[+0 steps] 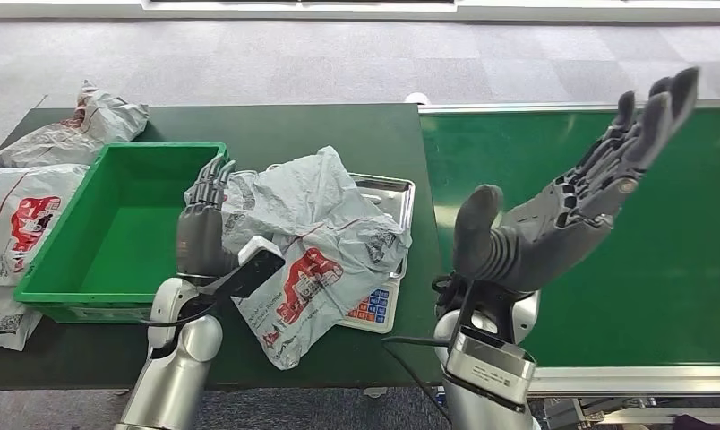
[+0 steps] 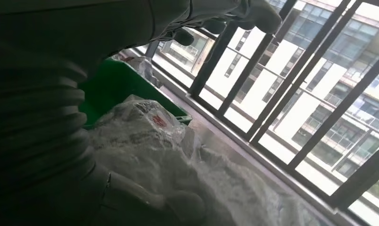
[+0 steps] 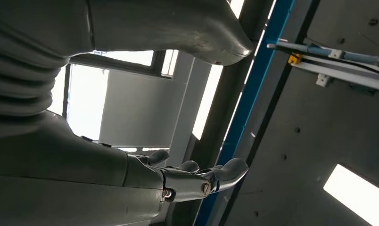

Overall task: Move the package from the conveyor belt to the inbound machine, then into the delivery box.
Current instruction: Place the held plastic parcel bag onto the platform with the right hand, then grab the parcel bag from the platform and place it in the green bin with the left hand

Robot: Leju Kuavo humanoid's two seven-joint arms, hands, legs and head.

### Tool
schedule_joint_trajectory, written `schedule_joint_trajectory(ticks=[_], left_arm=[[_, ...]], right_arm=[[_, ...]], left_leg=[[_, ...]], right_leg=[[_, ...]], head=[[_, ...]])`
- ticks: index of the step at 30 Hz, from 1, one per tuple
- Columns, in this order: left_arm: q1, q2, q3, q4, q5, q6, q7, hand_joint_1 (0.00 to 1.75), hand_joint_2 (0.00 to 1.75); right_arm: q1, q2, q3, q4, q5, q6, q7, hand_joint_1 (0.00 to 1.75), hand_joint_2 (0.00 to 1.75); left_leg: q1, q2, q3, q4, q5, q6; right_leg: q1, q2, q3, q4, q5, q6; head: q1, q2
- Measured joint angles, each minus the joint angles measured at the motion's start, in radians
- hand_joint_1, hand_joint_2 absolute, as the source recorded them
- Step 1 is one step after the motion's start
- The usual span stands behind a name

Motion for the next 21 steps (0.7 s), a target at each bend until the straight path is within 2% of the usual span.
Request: schedule_joint_trajectory(ticks=[3, 8, 12, 21], left_arm=[[-0.034, 0.017, -0.044, 0.108, -0.139, -0.024, 0.053, 0.00, 1.75], [-0.058, 0.037, -0.112, 0.215, -0.279, -0.123, 0.105, 0.00, 1.75], [-0.070, 0.046, -0.144, 0.253, -0.317, -0.166, 0.116, 1.75, 1.75], [-0.071, 0.064, -0.165, 0.261, -0.314, -0.191, 0.108, 1.75, 1.75]], right_arm=[[0.011, 0.000, 0.010, -0.048, 0.004, -0.003, 0.000, 0.00, 1.75], [0.012, 0.000, 0.015, -0.064, -0.011, -0.003, 0.001, 0.00, 1.75], [0.013, -0.001, 0.018, -0.064, -0.020, -0.003, 0.001, 0.00, 1.75], [0.027, -0.006, 0.027, -0.064, -0.015, -0.003, 0.002, 0.00, 1.75]], left_leg=[[0.000, 0.001, 0.000, 0.000, 0.001, 0.000], [0.000, 0.002, 0.000, 0.000, 0.002, 0.000], [0.000, 0.002, 0.000, 0.000, 0.002, 0.000], [0.000, 0.002, 0.000, 0.000, 0.002, 0.000]], right_leg=[[0.000, 0.001, 0.000, 0.000, 0.002, 0.000], [0.000, 0.001, 0.000, 0.000, 0.002, 0.000], [0.000, 0.001, 0.000, 0.000, 0.002, 0.000], [0.000, 0.001, 0.001, 0.000, 0.002, 0.000]], head=[[0.000, 0.000], [0.000, 0.000], [0.000, 0.000], [0.000, 0.000]])
